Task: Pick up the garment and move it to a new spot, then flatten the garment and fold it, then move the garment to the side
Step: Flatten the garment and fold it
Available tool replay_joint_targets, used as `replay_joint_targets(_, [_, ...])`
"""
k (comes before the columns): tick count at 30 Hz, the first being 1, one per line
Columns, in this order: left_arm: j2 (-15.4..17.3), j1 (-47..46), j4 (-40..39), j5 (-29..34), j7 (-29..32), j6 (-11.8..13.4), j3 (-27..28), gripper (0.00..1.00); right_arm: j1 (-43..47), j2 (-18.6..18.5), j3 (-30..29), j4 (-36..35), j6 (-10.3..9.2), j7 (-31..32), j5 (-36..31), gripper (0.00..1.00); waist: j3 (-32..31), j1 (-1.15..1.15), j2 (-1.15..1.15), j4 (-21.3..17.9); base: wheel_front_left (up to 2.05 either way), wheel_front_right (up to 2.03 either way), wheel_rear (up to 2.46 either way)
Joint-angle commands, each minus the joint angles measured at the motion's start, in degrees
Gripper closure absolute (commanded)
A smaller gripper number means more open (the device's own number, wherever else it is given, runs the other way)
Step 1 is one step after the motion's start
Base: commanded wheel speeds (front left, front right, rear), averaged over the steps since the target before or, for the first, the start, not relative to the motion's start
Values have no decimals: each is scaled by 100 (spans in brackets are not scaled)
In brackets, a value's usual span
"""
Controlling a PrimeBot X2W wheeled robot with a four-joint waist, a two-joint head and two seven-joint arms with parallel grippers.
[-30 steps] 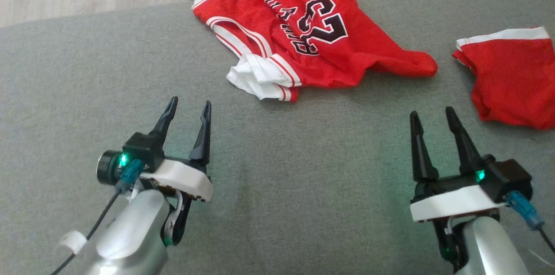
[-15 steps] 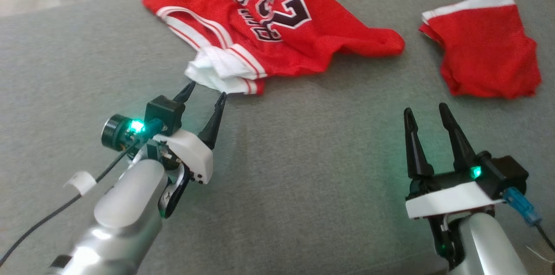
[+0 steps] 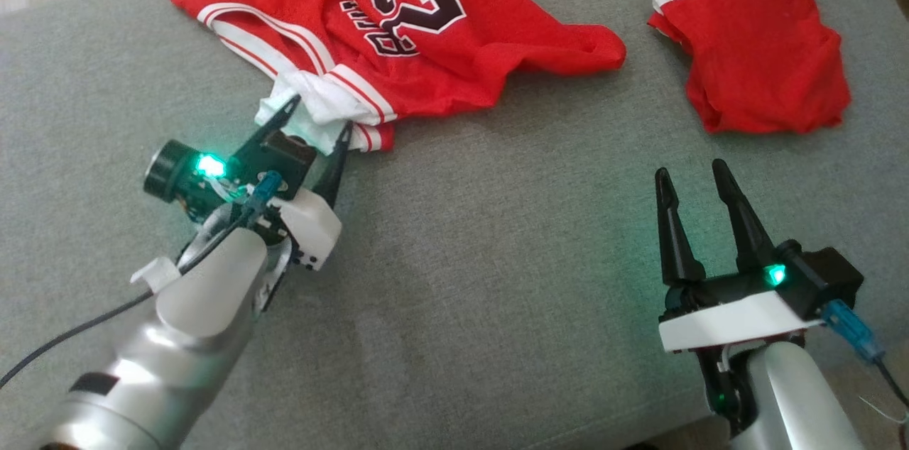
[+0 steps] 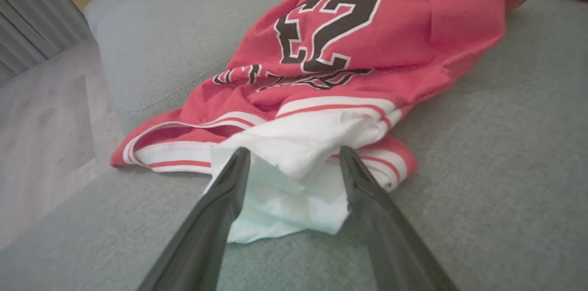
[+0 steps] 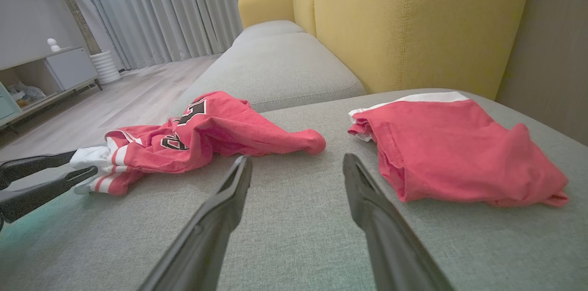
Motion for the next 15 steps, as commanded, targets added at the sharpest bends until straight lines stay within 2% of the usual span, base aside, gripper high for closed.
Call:
replay_joint_targets(1, [195,-297,-56,75,-91,61,132,0,-143,-27,140,-193,-5,-61,29,0,4,-1,0,-12,0,0,0])
replay_joint_targets(7, [190,-512,163,306,-308,149,-24,0,-138,-27,173,-184,-5,-61,39,0,9,-1,0,-51,0,0,0])
replay_joint_targets(15, [198,-814,456,376,-378,75,-114,0,-175,-27,214,-151,-5,-61,52,0,42,-1,0,-108,0,0,0])
